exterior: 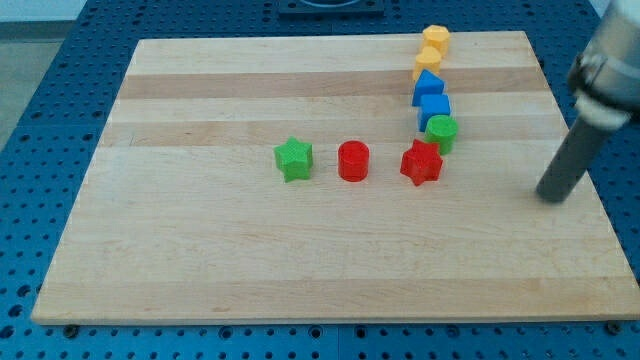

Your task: Push the yellow hexagon left and a bit down

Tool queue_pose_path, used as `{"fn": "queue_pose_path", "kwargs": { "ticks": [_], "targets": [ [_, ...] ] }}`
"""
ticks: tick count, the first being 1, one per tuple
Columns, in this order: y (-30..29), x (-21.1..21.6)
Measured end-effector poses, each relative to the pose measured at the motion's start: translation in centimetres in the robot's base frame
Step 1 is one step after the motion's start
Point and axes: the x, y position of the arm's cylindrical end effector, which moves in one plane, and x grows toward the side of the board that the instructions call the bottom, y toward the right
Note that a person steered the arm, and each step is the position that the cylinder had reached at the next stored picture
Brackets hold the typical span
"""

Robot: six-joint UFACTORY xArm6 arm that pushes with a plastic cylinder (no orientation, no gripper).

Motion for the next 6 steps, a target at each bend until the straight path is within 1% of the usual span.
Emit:
{"fn": "queue_pose_path", "kwargs": {
  "ticks": [1,2,3,4,5,6],
  "targets": [
    [1.6,-11.3],
    [-1.9,-20.7],
    [-8.7,-23.0],
    [-14.8,-23.5],
    [-13.9,-24.0],
    [-18.2,-26.0]
  ]
}}
